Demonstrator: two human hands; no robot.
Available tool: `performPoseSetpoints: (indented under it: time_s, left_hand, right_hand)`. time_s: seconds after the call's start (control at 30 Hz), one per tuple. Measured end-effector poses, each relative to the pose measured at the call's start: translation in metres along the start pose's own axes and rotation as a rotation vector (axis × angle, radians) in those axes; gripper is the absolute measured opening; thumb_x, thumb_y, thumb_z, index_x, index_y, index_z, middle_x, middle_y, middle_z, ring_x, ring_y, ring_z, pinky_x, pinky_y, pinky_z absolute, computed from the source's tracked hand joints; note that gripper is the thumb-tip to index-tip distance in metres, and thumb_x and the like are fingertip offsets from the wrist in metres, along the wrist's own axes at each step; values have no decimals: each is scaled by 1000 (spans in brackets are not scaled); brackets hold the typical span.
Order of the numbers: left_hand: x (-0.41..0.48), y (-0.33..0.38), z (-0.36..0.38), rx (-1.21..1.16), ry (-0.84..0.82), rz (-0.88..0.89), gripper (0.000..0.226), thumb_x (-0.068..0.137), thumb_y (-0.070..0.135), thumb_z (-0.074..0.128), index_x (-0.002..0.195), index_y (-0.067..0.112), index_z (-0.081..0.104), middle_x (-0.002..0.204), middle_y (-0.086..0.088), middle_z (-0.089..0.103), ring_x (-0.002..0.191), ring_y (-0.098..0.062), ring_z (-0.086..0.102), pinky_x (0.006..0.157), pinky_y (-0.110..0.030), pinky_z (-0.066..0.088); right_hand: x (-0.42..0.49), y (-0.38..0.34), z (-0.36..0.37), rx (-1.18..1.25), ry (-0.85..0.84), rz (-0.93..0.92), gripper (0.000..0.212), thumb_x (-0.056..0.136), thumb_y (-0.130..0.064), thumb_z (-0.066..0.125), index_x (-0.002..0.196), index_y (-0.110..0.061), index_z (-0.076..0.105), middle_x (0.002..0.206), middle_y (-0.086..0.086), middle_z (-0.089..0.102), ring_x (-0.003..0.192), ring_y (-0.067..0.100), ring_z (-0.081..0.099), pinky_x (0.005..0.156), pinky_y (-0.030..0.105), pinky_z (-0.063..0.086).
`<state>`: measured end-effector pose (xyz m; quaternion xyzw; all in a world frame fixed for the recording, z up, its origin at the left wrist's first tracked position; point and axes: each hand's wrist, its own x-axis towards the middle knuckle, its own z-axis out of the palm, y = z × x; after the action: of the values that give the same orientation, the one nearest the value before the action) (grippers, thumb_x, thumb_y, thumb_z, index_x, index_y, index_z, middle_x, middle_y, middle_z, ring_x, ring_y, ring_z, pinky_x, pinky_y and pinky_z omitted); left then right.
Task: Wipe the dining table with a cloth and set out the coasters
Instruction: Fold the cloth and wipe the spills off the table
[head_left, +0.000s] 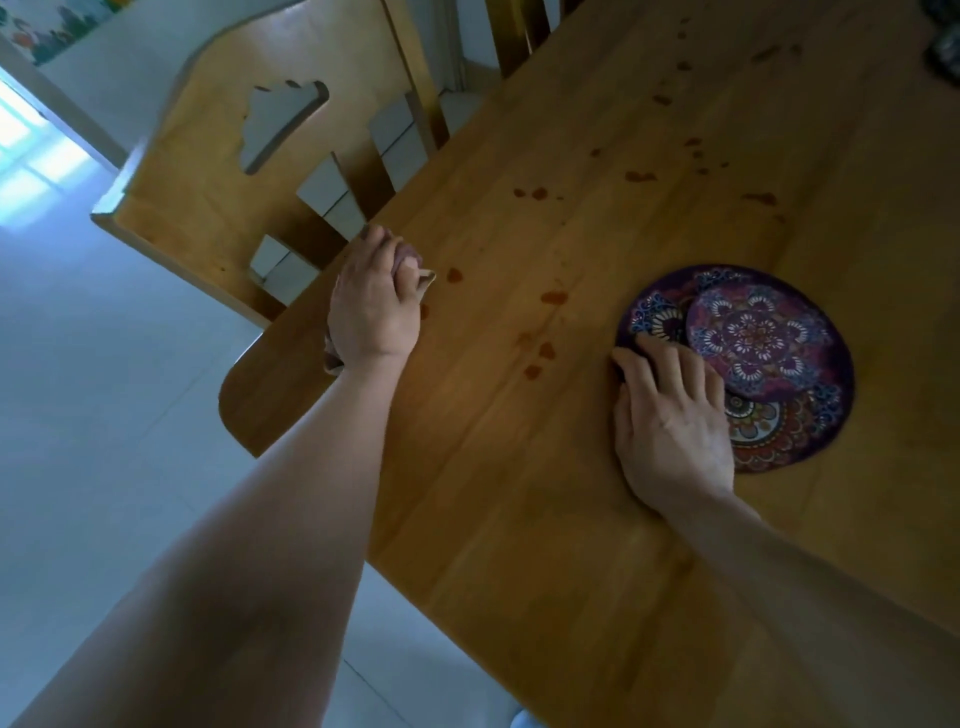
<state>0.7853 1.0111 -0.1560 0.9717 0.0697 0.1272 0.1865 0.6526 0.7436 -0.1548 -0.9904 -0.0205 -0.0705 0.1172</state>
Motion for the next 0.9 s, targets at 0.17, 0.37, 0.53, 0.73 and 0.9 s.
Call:
performPoseSetpoints:
  time_s: [0.17,0.37,0.53,0.73,0.9]
  left_hand:
    - [-6,65,19,-104,-120,241,40,106,37,32,131,22,59,150,7,45,140,-15,38,100,-30,43]
    - [-55,101,26,-268,-257,597,35,102,34,45,127,19,64,145,6,52,139,-14,41,105,-33,43]
    - [-104,85,3,-350,-315,637,33,101,31,49,127,19,65,141,10,55,137,-5,41,106,-36,42]
    - [-153,56,-33,-326,-459,701,34,102,35,42,122,24,67,143,14,52,141,-1,33,113,-37,35]
    - [-181,44,-45,-396,-445,611,34,101,35,42,115,23,71,137,16,57,138,1,38,112,-34,37]
  right_hand:
    - [1,-1,0,1,0,-5,40,98,-25,36,132,-10,51,138,13,47,126,35,40,105,53,34]
    - [1,-1,-3,9,1,-15,40,97,-25,36,132,-10,50,138,13,48,126,35,40,105,52,33]
    - [1,0,-3,13,-11,-22,42,96,-26,37,133,-10,49,138,12,47,125,36,40,104,53,34]
    - [1,-2,-5,20,-11,-13,41,97,-26,31,129,-9,51,136,13,48,124,36,41,103,52,34]
    - [1,-2,-3,11,-4,-15,34,99,-20,38,129,-9,50,137,13,47,125,35,40,105,52,33]
